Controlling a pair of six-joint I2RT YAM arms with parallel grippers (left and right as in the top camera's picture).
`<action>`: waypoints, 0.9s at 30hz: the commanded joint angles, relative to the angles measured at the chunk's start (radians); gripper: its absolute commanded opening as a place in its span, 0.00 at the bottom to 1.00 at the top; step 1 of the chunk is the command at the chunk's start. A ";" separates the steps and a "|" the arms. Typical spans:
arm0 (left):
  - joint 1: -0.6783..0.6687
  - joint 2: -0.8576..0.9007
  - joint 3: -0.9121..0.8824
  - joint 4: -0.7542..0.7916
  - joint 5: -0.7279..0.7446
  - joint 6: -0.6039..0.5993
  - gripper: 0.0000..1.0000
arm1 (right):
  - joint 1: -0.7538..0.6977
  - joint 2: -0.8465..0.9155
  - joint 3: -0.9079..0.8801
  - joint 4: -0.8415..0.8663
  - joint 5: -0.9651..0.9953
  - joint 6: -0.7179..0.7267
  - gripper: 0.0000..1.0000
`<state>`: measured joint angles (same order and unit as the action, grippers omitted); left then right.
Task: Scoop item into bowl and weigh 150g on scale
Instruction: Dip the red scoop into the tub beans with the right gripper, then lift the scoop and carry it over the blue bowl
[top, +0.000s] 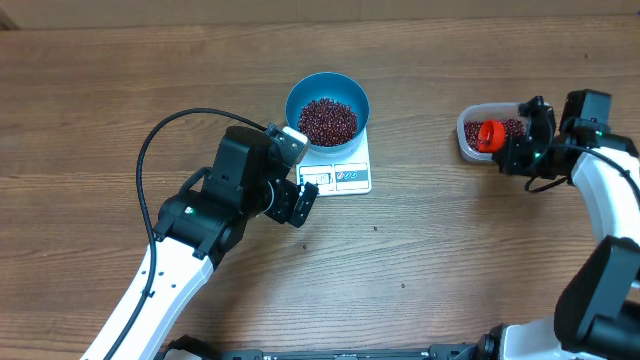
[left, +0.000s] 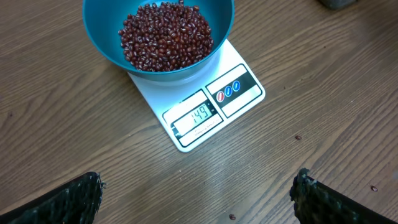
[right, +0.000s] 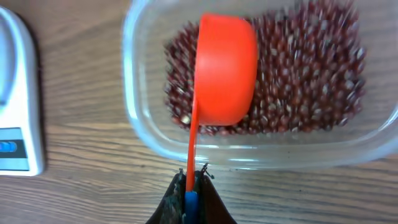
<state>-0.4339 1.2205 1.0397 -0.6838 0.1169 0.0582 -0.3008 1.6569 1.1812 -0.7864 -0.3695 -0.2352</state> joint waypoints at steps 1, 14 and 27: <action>0.002 0.005 0.000 0.003 0.007 -0.010 1.00 | -0.005 -0.098 0.078 -0.010 -0.048 0.006 0.04; 0.002 0.005 0.000 0.003 0.007 -0.010 1.00 | -0.004 -0.169 0.084 -0.031 -0.346 0.005 0.04; 0.002 0.005 0.000 0.003 0.007 -0.010 1.00 | 0.263 -0.168 0.083 0.092 -0.441 0.003 0.04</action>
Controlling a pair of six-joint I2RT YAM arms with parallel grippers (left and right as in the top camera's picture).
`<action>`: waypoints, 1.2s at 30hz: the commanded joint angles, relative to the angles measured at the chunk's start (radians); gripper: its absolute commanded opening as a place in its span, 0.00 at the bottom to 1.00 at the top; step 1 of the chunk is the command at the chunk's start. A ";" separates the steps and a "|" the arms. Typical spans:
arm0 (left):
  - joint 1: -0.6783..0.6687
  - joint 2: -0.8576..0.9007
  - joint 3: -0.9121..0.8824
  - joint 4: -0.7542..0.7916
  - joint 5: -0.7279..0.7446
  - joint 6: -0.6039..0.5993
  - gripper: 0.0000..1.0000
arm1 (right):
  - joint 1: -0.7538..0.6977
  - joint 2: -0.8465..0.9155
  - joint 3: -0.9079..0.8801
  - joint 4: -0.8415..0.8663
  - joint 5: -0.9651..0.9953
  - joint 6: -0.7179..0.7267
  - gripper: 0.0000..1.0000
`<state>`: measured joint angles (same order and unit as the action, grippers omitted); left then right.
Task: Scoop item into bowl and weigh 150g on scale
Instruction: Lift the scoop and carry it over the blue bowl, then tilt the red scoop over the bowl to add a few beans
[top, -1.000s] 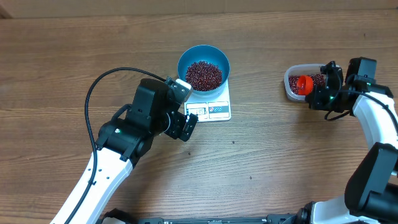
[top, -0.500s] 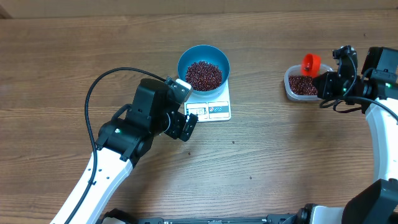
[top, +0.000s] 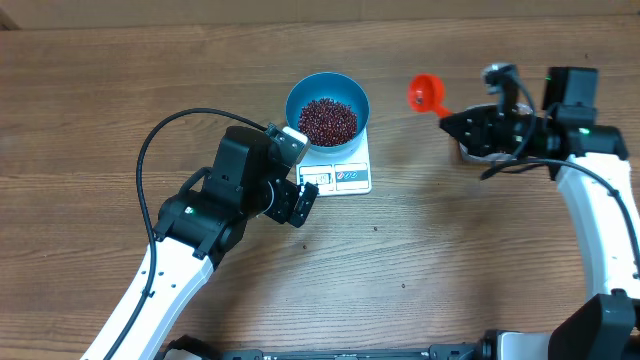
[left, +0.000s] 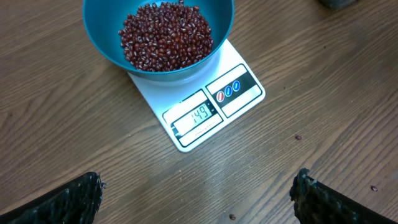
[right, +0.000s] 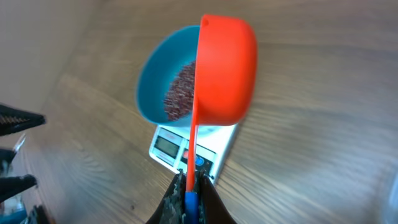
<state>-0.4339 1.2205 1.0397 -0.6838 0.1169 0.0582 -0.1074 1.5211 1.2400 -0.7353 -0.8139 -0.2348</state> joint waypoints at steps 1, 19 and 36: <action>0.002 0.005 0.000 0.003 0.007 -0.010 1.00 | 0.094 -0.032 0.024 0.056 0.021 0.003 0.04; 0.002 0.005 0.000 0.003 0.007 -0.010 0.99 | 0.400 0.035 0.024 0.305 0.429 -0.005 0.04; 0.002 0.005 0.000 0.003 0.007 -0.010 1.00 | 0.404 0.040 0.024 0.303 0.508 -0.032 0.04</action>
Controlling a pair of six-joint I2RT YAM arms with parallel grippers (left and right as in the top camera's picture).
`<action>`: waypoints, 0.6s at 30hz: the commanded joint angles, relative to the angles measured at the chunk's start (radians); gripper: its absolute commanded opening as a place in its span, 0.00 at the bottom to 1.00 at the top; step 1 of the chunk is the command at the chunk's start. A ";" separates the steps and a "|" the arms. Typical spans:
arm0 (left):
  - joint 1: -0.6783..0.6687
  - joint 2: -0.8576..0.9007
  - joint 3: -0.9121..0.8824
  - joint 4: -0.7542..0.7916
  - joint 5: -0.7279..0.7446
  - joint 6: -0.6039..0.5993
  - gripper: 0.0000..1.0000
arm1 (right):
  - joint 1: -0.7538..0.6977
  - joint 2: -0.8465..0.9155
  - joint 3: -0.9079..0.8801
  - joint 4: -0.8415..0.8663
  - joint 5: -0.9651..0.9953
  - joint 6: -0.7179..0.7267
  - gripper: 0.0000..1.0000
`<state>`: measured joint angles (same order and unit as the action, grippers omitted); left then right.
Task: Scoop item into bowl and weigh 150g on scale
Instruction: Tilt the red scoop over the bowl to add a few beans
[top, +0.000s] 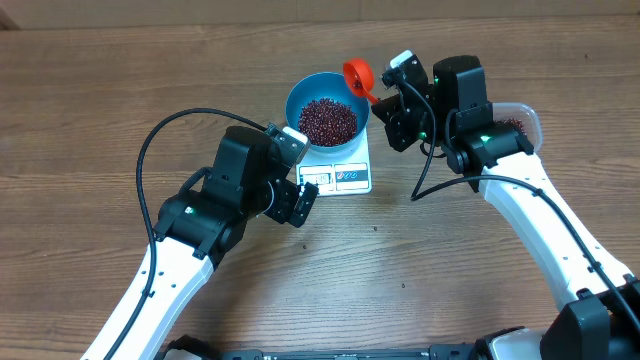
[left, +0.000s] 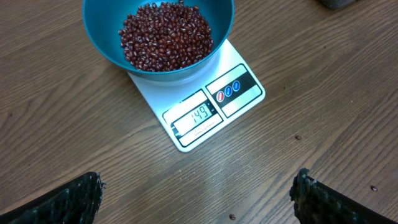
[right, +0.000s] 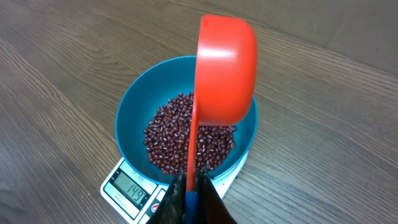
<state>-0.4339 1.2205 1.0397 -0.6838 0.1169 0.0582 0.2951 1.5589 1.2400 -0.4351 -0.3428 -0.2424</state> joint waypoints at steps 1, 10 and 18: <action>0.002 0.005 0.000 0.003 0.007 -0.010 1.00 | -0.003 0.002 0.024 0.008 0.042 -0.019 0.04; 0.002 0.005 0.000 0.003 0.007 -0.010 1.00 | -0.001 0.002 0.024 -0.003 0.013 -0.044 0.04; 0.002 0.005 0.000 0.003 0.007 -0.010 1.00 | -0.004 0.002 0.024 -0.010 0.008 -0.083 0.04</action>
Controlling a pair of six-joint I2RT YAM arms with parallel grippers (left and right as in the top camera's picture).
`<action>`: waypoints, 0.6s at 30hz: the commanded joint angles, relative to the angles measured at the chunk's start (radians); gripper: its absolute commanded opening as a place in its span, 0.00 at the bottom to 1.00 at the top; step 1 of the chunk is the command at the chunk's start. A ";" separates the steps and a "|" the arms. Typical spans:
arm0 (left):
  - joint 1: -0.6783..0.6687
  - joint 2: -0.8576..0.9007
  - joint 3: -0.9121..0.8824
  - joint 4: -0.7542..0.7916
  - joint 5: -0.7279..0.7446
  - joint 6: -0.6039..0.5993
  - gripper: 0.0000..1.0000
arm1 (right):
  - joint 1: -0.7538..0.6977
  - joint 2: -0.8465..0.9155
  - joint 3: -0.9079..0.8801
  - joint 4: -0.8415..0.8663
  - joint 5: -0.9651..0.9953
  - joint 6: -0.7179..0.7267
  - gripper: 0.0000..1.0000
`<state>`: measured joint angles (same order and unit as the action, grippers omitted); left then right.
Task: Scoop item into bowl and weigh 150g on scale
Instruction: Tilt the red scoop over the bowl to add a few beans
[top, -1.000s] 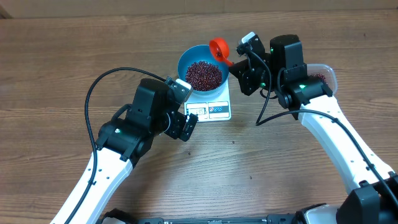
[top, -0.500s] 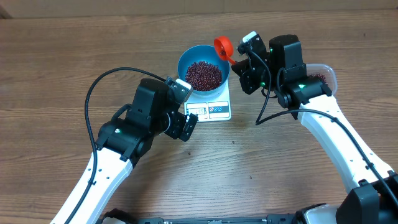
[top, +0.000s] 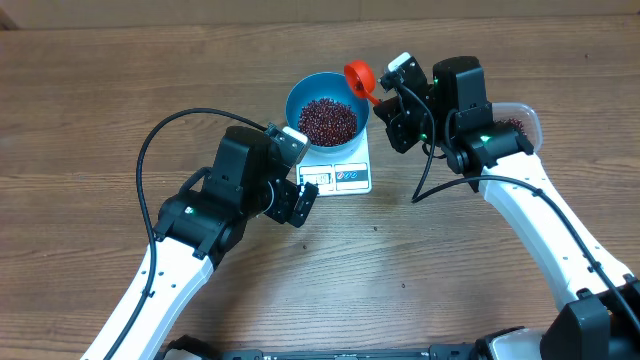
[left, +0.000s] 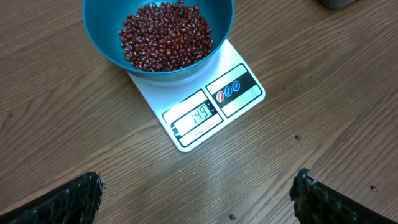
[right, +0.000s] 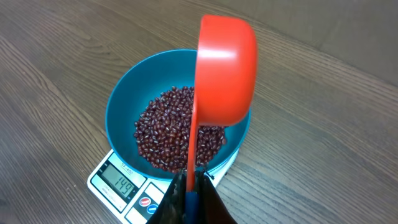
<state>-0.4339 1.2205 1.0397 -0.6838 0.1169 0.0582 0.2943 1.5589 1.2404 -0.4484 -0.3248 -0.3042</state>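
A blue bowl (top: 327, 100) of red beans (left: 165, 35) stands on the white scale (top: 340, 176), whose display (left: 198, 117) reads 149. My right gripper (right: 189, 180) is shut on the handle of the orange scoop (right: 225, 68), held above the bowl's right rim (top: 358, 76); what the scoop holds is hidden. My left gripper (left: 198, 190) hangs open over bare wood, below the scale.
A clear tub of beans (top: 515, 122) sits at the right, partly hidden behind my right arm. A few stray beans (left: 298, 137) lie on the wooden table (top: 100, 120) near the scale.
The right gripper with the scoop has shifted very slightly right and away from the bowl's centre. The display still reads 149. The left arm has not moved.
The scoop was in the bean tub at the right, held by my right gripper. Then it was lifted in the air between tub and scale. Then it hung over the bowl's right rim, where it stays. The scale has read 149 throughout.
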 joint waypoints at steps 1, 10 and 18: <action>0.002 0.005 0.000 0.003 0.007 -0.010 1.00 | -0.003 0.002 0.023 -0.006 0.013 -0.038 0.04; 0.002 0.005 0.000 0.003 0.007 -0.010 0.99 | -0.009 0.002 0.023 -0.005 -0.008 -0.041 0.04; 0.002 0.005 0.000 0.003 0.007 -0.010 0.99 | -0.015 0.003 0.023 -0.006 0.005 -0.087 0.04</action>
<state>-0.4339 1.2205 1.0397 -0.6838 0.1169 0.0582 0.2874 1.5600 1.2404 -0.4568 -0.3153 -0.3824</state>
